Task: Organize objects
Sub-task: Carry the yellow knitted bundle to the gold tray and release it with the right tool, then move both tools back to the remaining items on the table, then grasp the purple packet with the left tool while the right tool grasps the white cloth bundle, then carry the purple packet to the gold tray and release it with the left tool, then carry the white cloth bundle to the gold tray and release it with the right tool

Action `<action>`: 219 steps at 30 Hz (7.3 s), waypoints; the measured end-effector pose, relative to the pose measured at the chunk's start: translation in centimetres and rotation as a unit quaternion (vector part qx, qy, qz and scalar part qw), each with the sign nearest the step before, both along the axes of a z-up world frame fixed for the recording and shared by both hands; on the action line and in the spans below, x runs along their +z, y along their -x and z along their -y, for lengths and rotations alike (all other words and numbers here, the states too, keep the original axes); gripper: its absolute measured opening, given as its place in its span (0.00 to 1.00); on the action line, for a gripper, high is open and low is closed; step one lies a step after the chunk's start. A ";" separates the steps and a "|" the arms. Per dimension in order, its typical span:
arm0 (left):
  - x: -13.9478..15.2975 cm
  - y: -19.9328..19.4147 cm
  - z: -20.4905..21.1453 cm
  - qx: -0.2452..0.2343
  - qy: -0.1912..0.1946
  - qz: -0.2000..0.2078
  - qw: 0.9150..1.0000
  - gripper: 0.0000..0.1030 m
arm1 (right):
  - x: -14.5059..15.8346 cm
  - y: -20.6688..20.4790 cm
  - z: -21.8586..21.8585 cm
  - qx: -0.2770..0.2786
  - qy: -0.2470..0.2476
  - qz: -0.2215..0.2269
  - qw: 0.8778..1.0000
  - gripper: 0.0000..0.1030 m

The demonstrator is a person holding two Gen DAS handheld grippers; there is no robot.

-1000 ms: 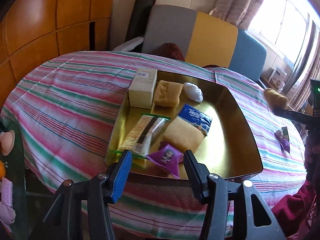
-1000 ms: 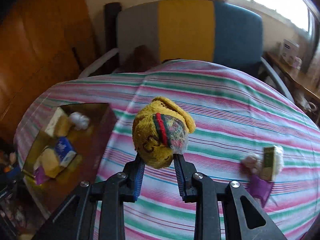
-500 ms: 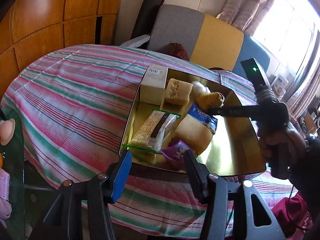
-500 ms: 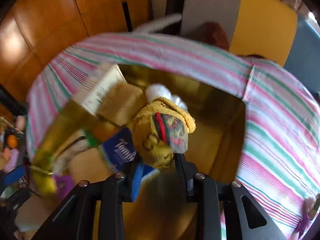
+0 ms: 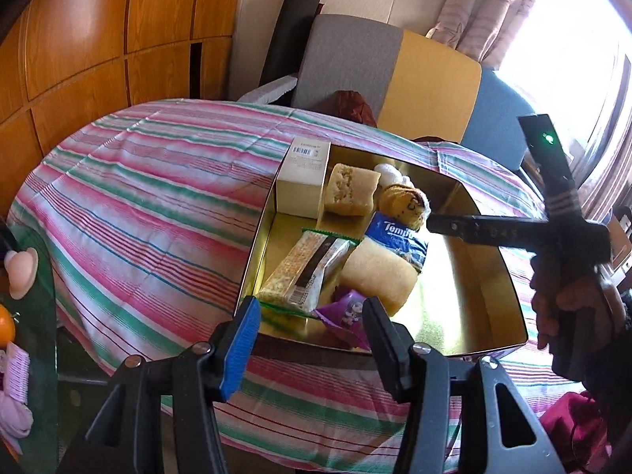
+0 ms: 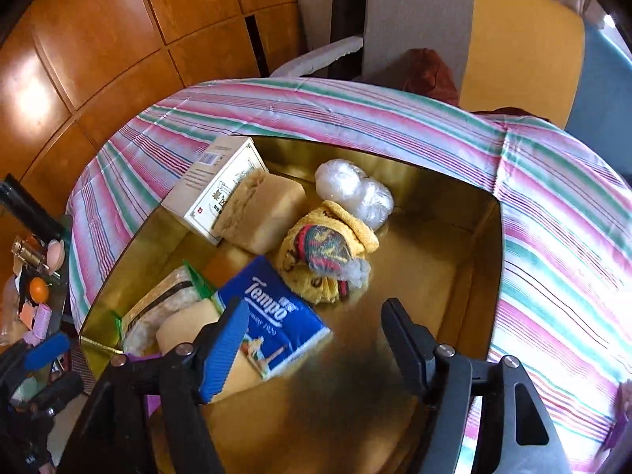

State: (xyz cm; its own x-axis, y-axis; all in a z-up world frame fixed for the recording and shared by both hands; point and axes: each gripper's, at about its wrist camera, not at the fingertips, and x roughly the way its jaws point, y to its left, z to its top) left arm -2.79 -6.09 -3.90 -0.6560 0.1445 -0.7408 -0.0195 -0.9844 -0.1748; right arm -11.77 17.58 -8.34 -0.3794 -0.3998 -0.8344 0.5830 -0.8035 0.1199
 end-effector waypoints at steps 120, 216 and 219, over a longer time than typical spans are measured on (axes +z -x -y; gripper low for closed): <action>-6.1 2.4 -31.4 -0.358 -0.027 0.077 0.930 0.40 | -3.9 7.4 -31.9 -0.117 -0.296 -0.005 0.948 0.43; 0.2 1.2 -6.4 -0.067 0.036 -0.002 0.997 0.56 | -1.9 -3.7 -19.3 -0.137 -0.004 0.023 0.990 0.25; 0.1 1.3 -6.2 -0.065 0.035 -0.001 0.997 0.56 | 0.1 -4.3 -17.5 -0.116 0.016 0.007 0.993 0.25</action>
State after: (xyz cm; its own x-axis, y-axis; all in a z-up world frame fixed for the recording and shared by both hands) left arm -4.06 0.15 -3.85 -0.6358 0.1767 -0.7513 -0.1489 -0.9832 -0.1053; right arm -7.47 35.13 -8.27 -0.4535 -0.3293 -0.8282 0.3811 -0.9117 0.1538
